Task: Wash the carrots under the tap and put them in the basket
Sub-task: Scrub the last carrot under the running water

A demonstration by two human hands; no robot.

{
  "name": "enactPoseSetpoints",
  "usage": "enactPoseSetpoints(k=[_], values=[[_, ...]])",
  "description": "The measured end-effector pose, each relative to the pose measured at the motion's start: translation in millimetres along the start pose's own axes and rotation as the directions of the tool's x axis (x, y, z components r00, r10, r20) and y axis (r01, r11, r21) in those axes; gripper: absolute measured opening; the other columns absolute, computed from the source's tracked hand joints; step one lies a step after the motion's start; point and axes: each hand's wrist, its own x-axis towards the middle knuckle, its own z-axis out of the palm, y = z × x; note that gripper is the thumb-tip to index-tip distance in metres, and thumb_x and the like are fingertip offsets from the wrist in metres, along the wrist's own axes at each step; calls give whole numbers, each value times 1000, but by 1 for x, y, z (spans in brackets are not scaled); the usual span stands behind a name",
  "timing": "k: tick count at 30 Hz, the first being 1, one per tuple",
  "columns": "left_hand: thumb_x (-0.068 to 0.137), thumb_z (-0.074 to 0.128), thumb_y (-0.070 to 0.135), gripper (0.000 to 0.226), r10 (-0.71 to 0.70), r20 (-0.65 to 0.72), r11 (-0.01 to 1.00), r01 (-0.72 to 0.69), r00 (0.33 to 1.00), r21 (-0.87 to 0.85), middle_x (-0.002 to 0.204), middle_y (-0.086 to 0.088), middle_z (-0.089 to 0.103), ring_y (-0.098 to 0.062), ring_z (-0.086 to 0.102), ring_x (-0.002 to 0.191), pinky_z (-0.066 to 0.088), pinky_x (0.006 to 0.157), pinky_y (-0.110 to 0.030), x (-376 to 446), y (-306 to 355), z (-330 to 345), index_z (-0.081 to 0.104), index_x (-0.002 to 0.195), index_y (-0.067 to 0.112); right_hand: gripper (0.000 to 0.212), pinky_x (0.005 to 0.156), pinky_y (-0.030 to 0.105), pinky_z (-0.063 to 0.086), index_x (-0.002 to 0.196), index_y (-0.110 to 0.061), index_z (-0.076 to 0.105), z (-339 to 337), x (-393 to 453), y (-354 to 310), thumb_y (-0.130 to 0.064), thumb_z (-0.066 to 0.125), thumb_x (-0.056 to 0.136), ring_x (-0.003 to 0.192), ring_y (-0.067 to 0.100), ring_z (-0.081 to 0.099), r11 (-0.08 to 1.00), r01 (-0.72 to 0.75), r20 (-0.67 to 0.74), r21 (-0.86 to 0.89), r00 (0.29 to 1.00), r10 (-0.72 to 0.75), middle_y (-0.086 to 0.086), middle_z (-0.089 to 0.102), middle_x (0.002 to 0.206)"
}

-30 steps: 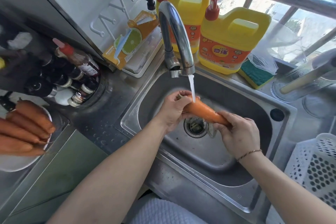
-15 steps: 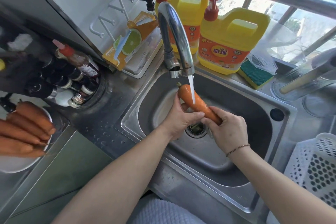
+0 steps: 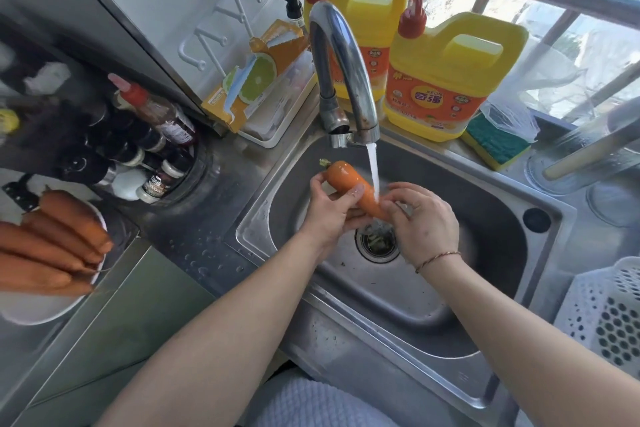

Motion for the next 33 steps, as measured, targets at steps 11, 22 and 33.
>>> enactPoseSetpoints(k=[11, 22, 33], values=[[96, 63, 14, 55, -26, -57, 997, 22, 998, -75, 123, -14, 59, -30, 71, 87, 61, 71, -35, 2, 4, -13, 26, 134, 31, 29, 74, 42, 52, 81, -18, 61, -4, -2, 11, -36, 48, 100, 79, 24, 61, 974, -166, 54, 153, 986, 160, 0, 66, 80], [92, 67, 6, 59, 3, -47, 1000, -1, 999, 24, 126, -20, 60, -31, 73, 83, 62, 69, -40, 2, 4, -3, 28, 132, 26, 22, 78, 36, 59, 98, -37, 77, -13, 6, -5, -45, 73, 77, 77, 7, 70, 967, -230, 301, 108, 935, 189, -13, 74, 75], [91, 70, 10, 63, -41, -39, 998, 43, 998, 37, 127, -19, 59, -31, 75, 81, 61, 67, -39, 1, 1, -1, 31, 137, 27, 18, 73, 44, 62, 80, -32, 78, -19, 6, -8, -47, 76, 70, 68, 19, 73, 891, -394, 357, 227, 884, 300, -3, 74, 65]])
